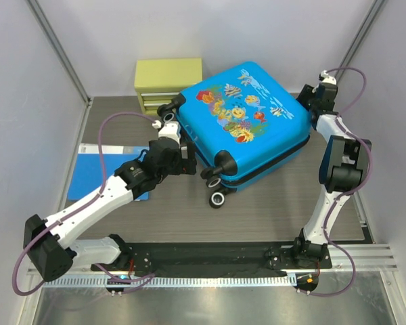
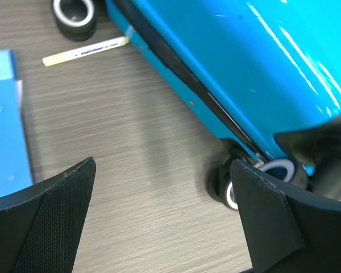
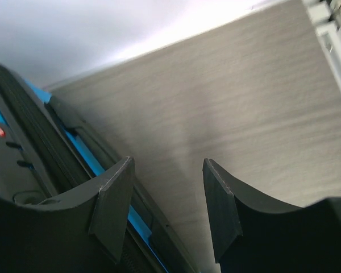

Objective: Pack the luggage
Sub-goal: Zip the luggage at the center of the board.

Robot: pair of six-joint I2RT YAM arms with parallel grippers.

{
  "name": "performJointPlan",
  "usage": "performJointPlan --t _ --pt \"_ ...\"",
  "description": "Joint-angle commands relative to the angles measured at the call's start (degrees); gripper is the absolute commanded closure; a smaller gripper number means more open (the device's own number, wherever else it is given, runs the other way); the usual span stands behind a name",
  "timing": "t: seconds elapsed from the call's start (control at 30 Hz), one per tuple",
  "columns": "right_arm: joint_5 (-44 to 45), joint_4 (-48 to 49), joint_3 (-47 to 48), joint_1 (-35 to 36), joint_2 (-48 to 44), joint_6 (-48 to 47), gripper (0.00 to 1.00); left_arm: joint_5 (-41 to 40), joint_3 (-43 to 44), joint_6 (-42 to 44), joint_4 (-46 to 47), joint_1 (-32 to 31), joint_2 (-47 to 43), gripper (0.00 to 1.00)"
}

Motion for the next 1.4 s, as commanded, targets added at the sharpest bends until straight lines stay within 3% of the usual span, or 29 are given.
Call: performJointPlan --t 0.0,0.43,0.73,1.1,1.37 --pt "-10.8 1.5 -8.3 3.8 -8.1 -0.2 0.43 -2.6 -0.8 -2.8 0.5 2.1 -2.5 0.00" --pt "-14.2 6.8 -35.9 9.9 -28.2 3.5 0.43 0.1 -1.9 -3.4 -7.3 2.2 -14.4 0.00" --pt "-10.8 7.8 -46.4 21.5 -41.6 6.3 0.43 -1.4 0.1 -1.8 -11.3 2.2 -18.7 0.00" --pt "-9.6 7.4 -56.9 30.4 -53.5 8.3 0.43 2.8 5.1 1.7 -9.2 2.2 -15.3 0.00" --pt "-7.3 5.6 -57.1 40.4 -54.6 7.3 0.43 5.5 7.7 5.4 -4.8 2.2 -7.6 0.01"
